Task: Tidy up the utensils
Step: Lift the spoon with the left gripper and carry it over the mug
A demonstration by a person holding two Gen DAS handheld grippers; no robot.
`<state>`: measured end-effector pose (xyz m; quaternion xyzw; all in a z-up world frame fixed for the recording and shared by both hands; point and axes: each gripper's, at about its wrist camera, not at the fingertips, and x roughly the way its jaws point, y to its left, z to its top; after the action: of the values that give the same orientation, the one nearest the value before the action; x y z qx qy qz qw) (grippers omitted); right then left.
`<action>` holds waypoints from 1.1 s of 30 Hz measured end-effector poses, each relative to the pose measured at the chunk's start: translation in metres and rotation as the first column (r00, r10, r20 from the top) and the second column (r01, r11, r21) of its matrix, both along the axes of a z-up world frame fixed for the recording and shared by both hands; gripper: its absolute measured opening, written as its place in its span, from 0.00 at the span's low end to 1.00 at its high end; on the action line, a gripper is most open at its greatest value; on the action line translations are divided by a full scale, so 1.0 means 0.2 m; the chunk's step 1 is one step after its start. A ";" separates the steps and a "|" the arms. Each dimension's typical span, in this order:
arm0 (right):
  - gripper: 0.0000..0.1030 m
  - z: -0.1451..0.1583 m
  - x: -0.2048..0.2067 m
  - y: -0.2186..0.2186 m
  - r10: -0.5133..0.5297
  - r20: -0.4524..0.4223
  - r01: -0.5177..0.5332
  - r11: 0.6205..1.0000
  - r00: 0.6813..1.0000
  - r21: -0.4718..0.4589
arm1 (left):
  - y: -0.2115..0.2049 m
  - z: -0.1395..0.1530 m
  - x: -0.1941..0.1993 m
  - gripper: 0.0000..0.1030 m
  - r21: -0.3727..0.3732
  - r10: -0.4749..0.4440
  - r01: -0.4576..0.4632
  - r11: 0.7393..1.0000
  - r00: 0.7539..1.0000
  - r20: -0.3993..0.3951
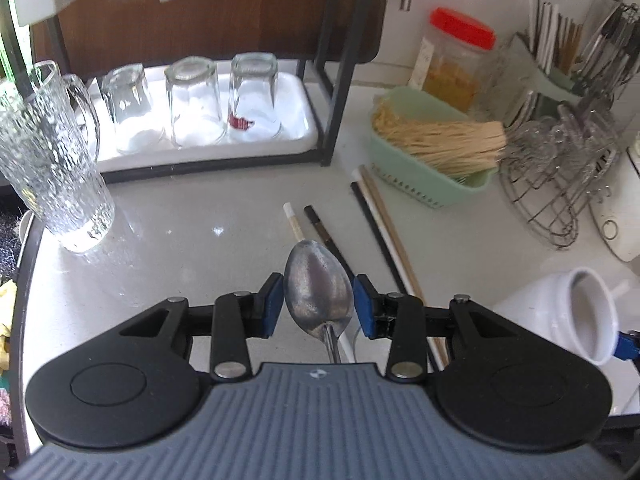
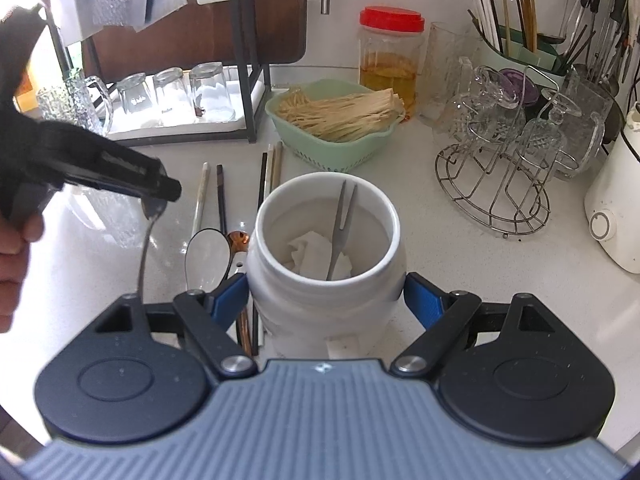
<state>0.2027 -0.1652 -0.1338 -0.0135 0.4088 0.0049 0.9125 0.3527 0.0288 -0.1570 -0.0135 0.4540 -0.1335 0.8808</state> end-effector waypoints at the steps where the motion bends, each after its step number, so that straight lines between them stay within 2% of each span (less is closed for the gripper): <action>1: 0.84 0.00 0.01 0.00 -0.001 -0.004 0.001 1.000 1.000 0.000 | 0.00 0.02 -0.01 0.42 -0.002 -0.004 0.004 1.000 1.000 0.003; 8: 0.84 0.00 0.01 0.01 0.008 -0.009 -0.008 1.000 1.000 -0.002 | 0.00 0.14 -0.10 0.42 -0.041 -0.031 0.032 0.999 0.999 0.032; 13: 0.84 0.00 0.00 0.01 0.007 0.002 -0.007 1.000 1.000 0.002 | -0.05 0.19 -0.12 0.42 -0.042 -0.069 0.071 0.997 0.996 0.055; 33: 0.84 -0.01 -0.04 0.10 0.005 0.029 -0.005 1.000 1.000 -0.002 | -0.07 0.19 -0.15 0.42 -0.023 -0.151 0.152 0.988 0.987 0.045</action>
<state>0.1949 -0.1443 -0.1367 -0.0156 0.3955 0.0067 0.9183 0.3223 0.0155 -0.1197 0.0125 0.4328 -0.2063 0.8774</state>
